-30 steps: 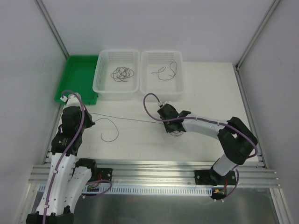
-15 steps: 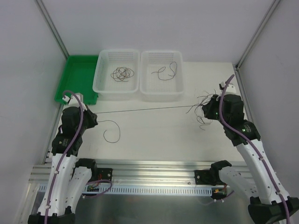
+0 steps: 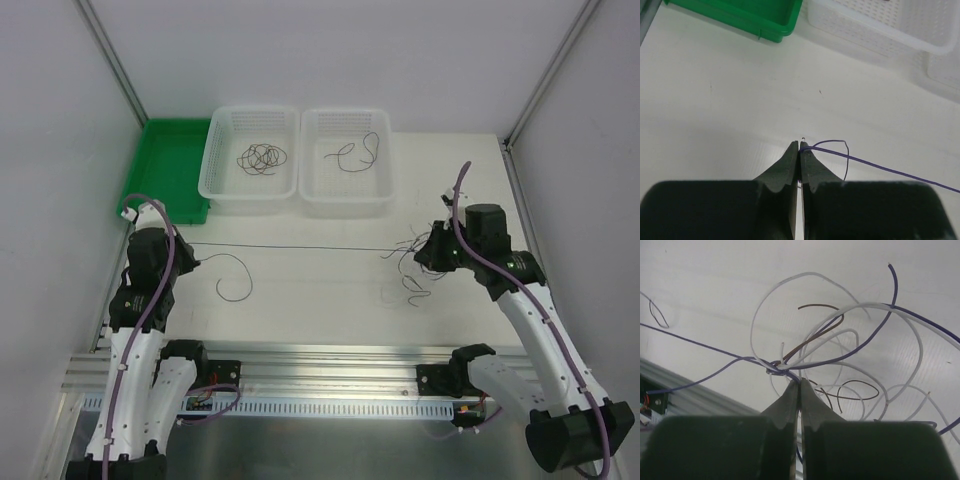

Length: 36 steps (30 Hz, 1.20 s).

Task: Untangle the cables
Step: Untie the cable.

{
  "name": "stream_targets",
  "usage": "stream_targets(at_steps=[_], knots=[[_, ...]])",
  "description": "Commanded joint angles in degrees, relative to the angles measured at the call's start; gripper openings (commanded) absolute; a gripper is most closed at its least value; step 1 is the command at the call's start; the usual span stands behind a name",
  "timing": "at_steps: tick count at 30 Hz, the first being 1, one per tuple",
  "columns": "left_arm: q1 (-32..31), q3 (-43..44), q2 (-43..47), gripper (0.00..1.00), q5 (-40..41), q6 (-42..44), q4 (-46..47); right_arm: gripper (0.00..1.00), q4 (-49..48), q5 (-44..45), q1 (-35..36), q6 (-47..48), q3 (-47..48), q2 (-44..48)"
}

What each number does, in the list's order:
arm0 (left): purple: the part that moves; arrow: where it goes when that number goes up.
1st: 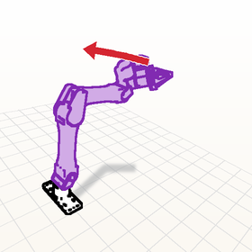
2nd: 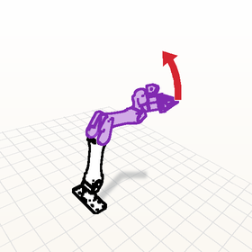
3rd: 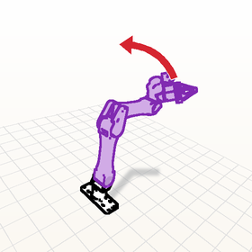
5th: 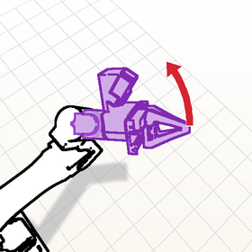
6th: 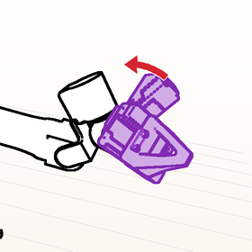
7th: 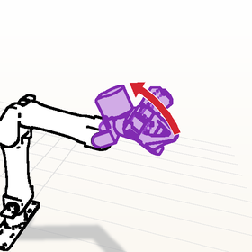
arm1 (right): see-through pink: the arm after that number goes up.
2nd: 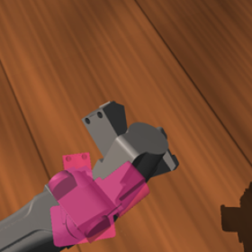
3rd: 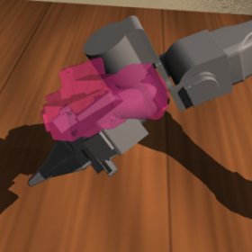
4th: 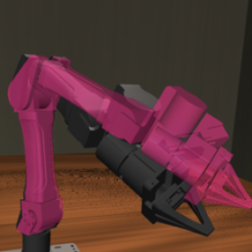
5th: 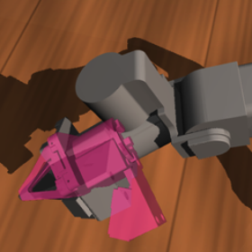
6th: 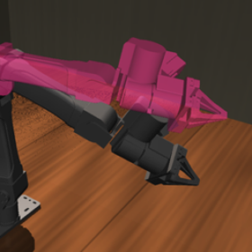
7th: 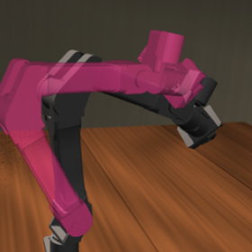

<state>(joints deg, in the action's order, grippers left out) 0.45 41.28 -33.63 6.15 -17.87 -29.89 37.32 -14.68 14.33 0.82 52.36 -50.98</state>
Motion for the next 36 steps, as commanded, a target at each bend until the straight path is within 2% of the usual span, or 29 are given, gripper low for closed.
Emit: stream_targets(at_steps=[1, 3, 5, 6, 8, 9, 11, 12, 13, 15, 16, 18, 23, 26, 28, 29, 31, 32, 36], knots=[[1.4, 0.6, -3.6, 0.0, -0.7, 2.1, 0.3, 0.01, 2.7, -4.7, 4.4, 5.3, -1.3, -2.1], [1.3, 1.2, -6.1, 0.01, -6.0, 3.4, 0.4, 0.01, 2.9, -3.6, 8.3, 6.0, -0.9, -3.4], [1.3, 1.7, -9.3, 0.09, -14.0, 4.4, 0.6, 0.01, 1.8, -2.0, 13.1, 5.5, -0.9, -4.8], [1.3, 1.7, -9.6, 0.24, -16.2, 4.7, 1.0, 0.01, 1.1, -2.4, 14.0, 5.3, -0.9, -5.3], [1.2, 0.9, -9.4, 0.47, -21.2, 5.0, 2.7, 0.01, -0.8, -3.3, 16.2, 5.0, -0.7, -6.8], [1.1, 0.6, -9.0, 0.67, -26.9, 4.9, 3.3, 0.01, -1.3, -2.9, 17.1, 4.8, -0.5, -7.8], [1.0, -0.9, -7.5, 0.78, -31.9, 3.0, 4.9, 0.11, -1.8, -1.9, 20.4, 5.0, 0.5, -10.8], [0.6, -1.5, -7.0, 0.84, -35.6, 2.3, 5.5, 0.22, -2.1, -1.4, 21.3, 4.7, 0.6, -11.7], [0.3, -2.0, -6.0, 0.85, -36.6, 1.5, 5.7, 0.4, -2.4, -1.0, 23.0, 4.6, 1.0, -12.7], [-1.8, -3.5, -4.6, 0.88, -37.7, -1.3, 6.1, 0.52, -2.8, 0.4, 25.2, 3.9, 1.1, -14.7], [-2.9, -3.9, -4.3, 0.89, -37.8, -2.2, 6.4, 0.54, -3.2, 1.2, 25.7, 3.5, 1.0, -14.8], [-5.8, -5.6, -3.4, 0.89, -37.4, -6.1, 8.1, 0.54, -4.0, 4.0, 26.0, 2.2, 0.3, -13.3], [-23.5, -9.6, -3.8, 0.87, -26.7, -16.7, 16.1, 0.5, -3.7, 14.1, 25.9, 0.1, -1.3, -9.4], [-33.2, -10.3, -8.5, 0.84, -19.2, -21.1, 22.6, 0.47, -2.6, 18.6, 25.4, -0.6, -1.9, -9.7], [-38.2, -8.9, -13.7, 0.82, -14.9, -22.5, 26.3, 0.44, -3.0, 19.4, 24.6, -2.6, -3.6, -9.9], [-43.1, -8.2, -15.7, 0.81, -11.3, -22.5, 27.4, 0.44, -3.5, 19.4, 24.3, -3.4, -4.2, -10.0], [-46.8, -5.1, -22.9, 0.79, -7.7, -21.8, 29.7, 0.43, -4.8, 18.9, 22.5, -4.3, -6.6, -9.4], [-49.7, -3.8, -25.5, 0.79, -6.6, -21.5, 31.3, 0.43, -5.4, 17.9, 21.8, -4.9, -7.4, -9.3], [-54.6, 4.1, -40.8, 0.76, -6.5, -20.3, 34.6, 0.43, -8.3, 15.2, 18.4, -5.1, -10.7, -8.6]])
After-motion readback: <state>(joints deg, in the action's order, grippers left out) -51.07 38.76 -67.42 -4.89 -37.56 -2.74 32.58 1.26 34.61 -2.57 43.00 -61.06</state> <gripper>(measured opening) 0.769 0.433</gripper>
